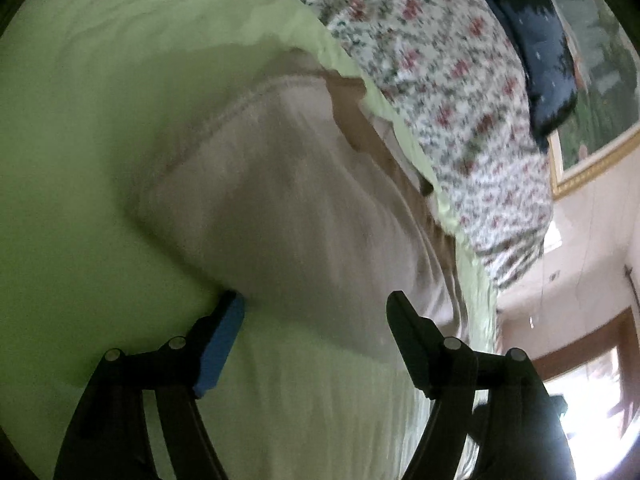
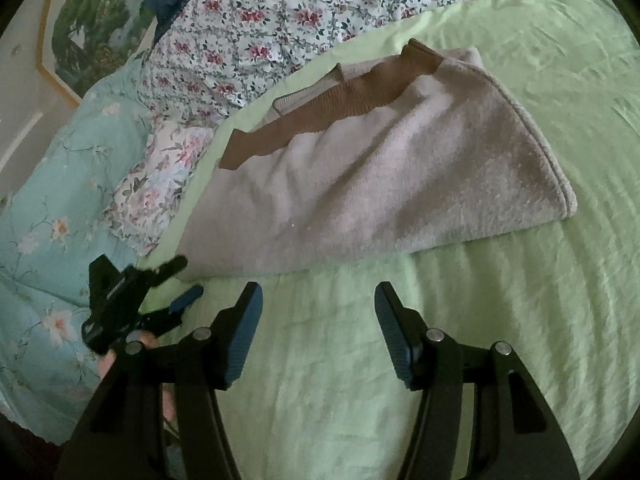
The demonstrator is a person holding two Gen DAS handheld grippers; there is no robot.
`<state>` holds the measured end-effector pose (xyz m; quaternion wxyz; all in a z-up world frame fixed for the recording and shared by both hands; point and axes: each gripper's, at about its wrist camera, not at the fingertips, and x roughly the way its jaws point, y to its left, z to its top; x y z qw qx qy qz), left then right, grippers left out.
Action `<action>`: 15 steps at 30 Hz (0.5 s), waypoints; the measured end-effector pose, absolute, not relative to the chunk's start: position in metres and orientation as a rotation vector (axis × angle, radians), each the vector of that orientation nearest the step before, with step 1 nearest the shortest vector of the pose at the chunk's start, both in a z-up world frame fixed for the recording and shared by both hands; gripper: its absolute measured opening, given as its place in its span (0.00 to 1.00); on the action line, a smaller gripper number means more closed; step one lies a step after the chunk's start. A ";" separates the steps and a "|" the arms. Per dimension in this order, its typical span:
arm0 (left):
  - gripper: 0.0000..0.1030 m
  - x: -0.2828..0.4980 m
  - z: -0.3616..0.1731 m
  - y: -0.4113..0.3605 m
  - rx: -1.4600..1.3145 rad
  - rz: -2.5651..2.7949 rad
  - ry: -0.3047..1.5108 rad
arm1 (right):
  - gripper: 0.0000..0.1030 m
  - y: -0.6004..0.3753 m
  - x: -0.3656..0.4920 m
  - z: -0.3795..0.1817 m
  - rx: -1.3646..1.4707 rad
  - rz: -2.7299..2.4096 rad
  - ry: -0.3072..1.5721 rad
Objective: Fold small clothes
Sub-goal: 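Grasp the folded sweater edge with the left gripper and lift it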
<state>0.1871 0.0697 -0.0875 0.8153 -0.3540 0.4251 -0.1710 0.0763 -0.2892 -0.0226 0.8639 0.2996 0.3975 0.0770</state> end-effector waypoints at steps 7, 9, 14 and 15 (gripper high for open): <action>0.61 0.234 -0.086 0.087 -0.805 -0.297 0.854 | 0.58 -0.290 0.084 -0.024 0.650 0.179 0.830; 0.31 0.246 -0.084 0.087 -0.789 -0.290 0.856 | 0.58 -0.293 0.086 -0.025 0.658 0.182 0.826; 0.12 0.253 -0.058 0.075 -0.707 -0.334 0.819 | 0.58 -0.303 0.097 -0.025 0.660 0.184 0.822; 0.12 0.250 -0.046 0.068 -0.664 -0.347 0.801 | 0.58 -0.307 0.099 -0.023 0.657 0.185 0.819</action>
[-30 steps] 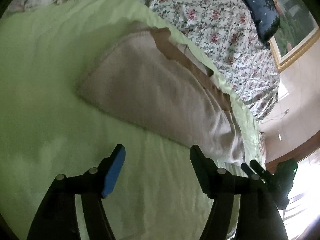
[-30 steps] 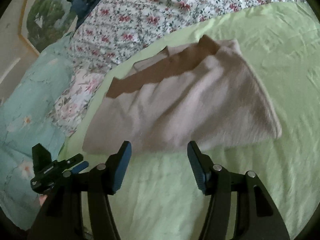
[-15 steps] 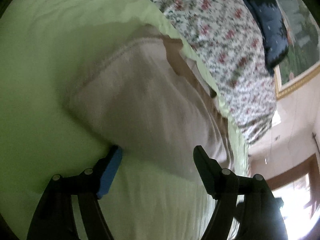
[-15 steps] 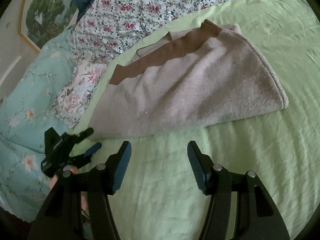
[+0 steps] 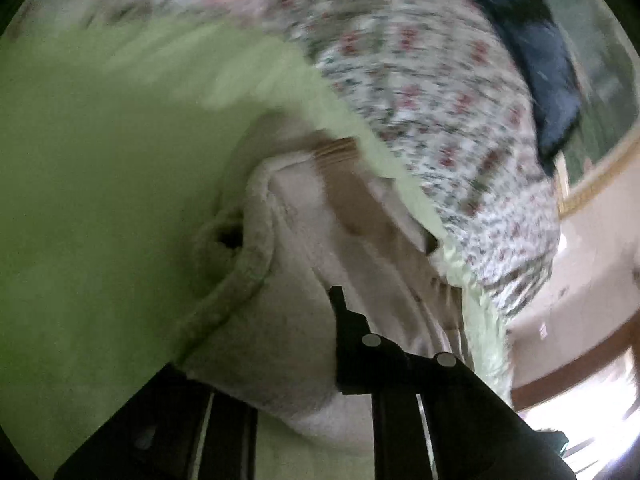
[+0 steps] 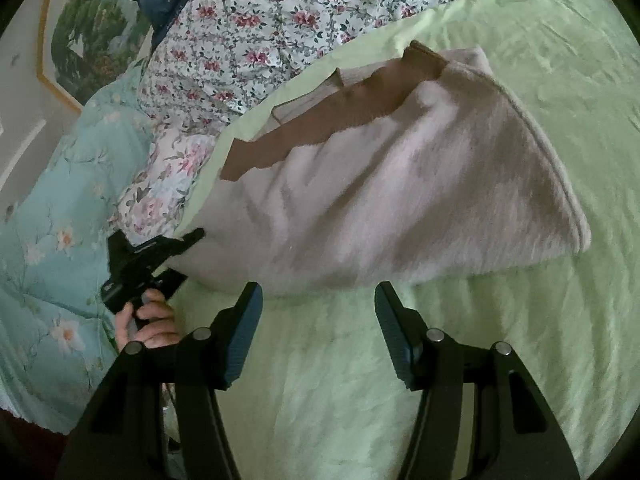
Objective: Fold small clothes
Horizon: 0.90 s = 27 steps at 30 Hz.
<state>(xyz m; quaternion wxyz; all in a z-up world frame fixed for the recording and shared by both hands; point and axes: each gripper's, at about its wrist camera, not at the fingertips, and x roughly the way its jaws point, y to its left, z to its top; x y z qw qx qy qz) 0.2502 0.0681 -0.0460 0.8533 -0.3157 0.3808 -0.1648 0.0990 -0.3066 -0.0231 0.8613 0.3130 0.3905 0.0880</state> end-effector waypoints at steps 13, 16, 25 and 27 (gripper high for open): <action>0.11 0.211 0.011 -0.120 -0.164 -0.668 0.772 | 0.58 -0.377 0.167 0.002 0.767 0.270 0.763; 0.11 0.211 -0.013 -0.148 -0.108 -0.696 0.826 | 0.65 -0.376 0.191 -0.011 0.829 0.310 0.796; 0.12 0.207 -0.030 -0.163 -0.039 -0.680 0.839 | 0.68 -0.342 0.266 -0.047 0.812 0.351 0.916; 0.12 0.207 -0.025 -0.166 -0.023 -0.670 0.833 | 0.44 -0.338 0.280 -0.049 0.807 0.350 0.923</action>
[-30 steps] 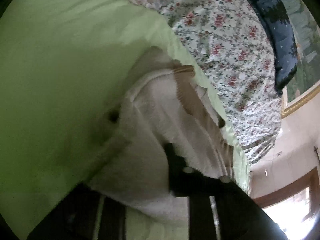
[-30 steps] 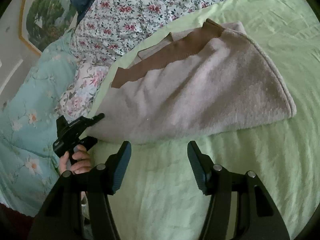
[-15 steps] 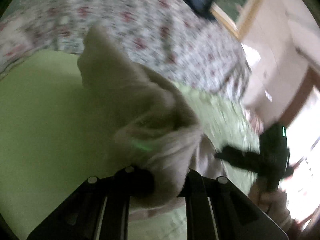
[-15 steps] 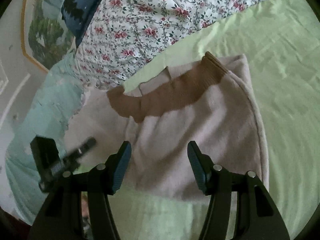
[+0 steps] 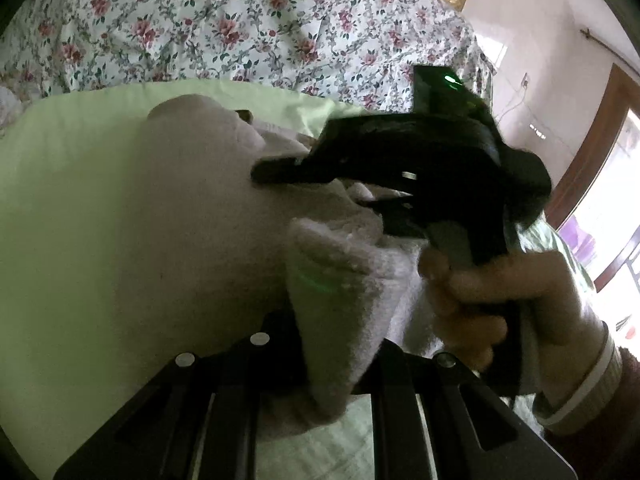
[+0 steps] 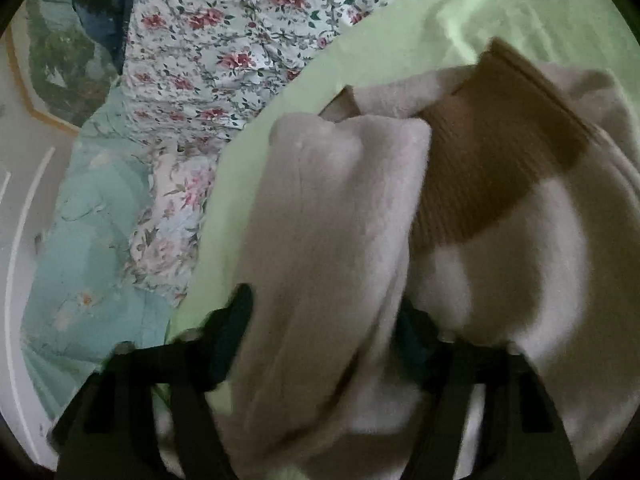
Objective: Fold small clothes
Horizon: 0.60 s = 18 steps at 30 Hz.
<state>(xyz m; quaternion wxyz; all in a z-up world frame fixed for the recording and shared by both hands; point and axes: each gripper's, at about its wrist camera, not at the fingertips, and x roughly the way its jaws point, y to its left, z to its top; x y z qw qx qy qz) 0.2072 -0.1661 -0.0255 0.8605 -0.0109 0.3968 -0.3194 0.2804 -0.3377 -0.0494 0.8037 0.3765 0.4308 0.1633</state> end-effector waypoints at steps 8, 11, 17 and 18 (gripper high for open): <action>0.13 0.197 0.019 -0.200 -0.022 -0.746 0.752 | 0.16 -0.361 0.272 0.019 0.715 0.374 0.765; 0.19 0.192 0.016 -0.234 0.005 -0.796 0.758 | 0.16 -0.386 0.257 0.037 0.640 0.327 0.730; 0.20 0.202 -0.036 -0.279 0.000 -0.812 0.910 | 0.16 -0.424 0.245 -0.006 0.543 0.198 0.838; 0.20 0.202 -0.041 -0.283 0.001 -0.814 0.922 | 0.16 -0.426 0.245 -0.014 0.530 0.186 0.857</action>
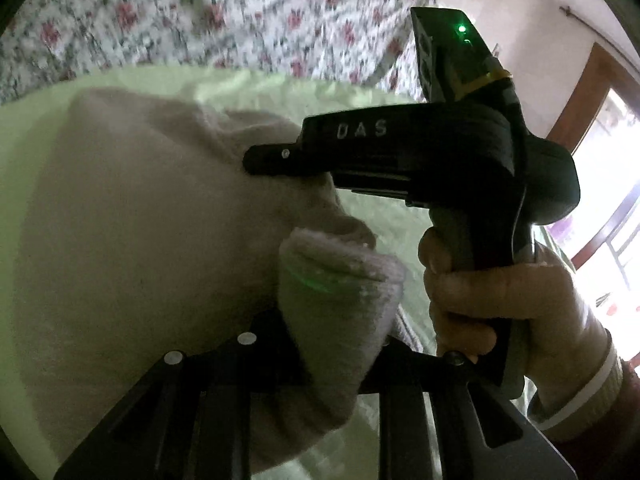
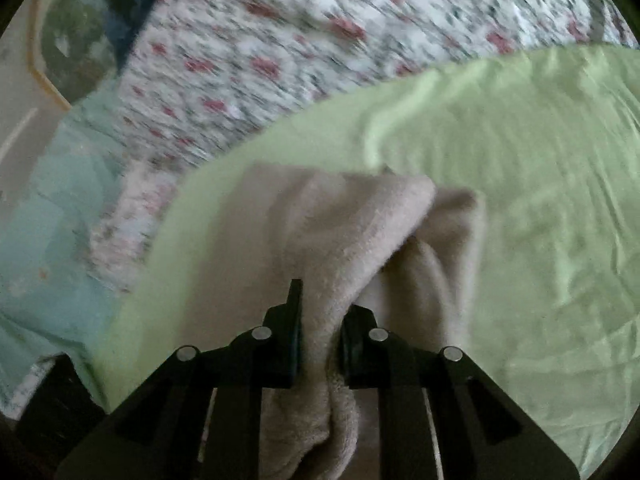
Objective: Fold small clothes
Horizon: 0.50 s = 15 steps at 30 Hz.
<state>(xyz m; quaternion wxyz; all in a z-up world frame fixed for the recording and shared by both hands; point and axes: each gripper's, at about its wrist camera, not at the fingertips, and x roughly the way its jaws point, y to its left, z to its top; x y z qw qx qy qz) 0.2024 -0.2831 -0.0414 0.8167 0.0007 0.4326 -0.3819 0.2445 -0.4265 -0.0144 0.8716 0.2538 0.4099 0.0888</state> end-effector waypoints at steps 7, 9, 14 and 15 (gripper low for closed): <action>0.21 0.203 -0.043 -0.297 -0.003 -0.848 0.933 | 0.16 -0.434 0.235 -0.008 0.438 0.117 0.838; 0.25 0.204 -0.050 -0.296 0.002 -0.843 0.962 | 0.17 -0.432 0.239 -0.018 0.405 0.088 0.878; 0.51 0.194 -0.040 -0.271 -0.036 -0.886 0.995 | 0.27 -0.436 0.231 -0.028 0.387 0.038 0.881; 0.57 0.189 -0.034 -0.260 -0.043 -0.880 0.990 | 0.27 -0.439 0.228 -0.026 0.397 0.025 0.875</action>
